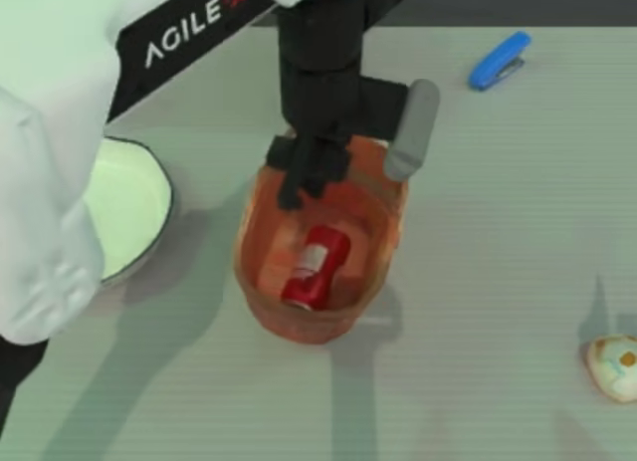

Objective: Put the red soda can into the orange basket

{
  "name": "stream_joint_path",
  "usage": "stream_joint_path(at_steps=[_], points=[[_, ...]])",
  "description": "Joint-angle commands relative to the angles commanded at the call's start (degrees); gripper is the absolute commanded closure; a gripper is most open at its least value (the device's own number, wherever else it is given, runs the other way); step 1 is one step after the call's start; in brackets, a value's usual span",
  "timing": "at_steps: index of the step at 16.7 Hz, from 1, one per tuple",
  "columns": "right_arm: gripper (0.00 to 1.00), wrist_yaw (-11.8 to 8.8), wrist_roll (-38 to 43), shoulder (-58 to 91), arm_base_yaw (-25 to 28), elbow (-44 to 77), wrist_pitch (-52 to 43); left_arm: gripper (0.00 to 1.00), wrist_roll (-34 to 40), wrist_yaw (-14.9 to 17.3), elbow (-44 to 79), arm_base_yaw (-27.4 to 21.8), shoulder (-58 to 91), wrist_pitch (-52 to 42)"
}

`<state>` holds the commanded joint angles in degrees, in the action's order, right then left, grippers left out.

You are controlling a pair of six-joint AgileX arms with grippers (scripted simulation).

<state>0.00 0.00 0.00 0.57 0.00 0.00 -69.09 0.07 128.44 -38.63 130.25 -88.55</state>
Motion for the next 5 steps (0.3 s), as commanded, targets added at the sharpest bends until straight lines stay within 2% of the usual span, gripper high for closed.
stream_joint_path(at_steps=[5], points=[[0.00,0.00,0.00,0.00,0.00,0.00,0.00,1.00,-1.17,0.11,7.31,1.98,-0.27,-7.26]])
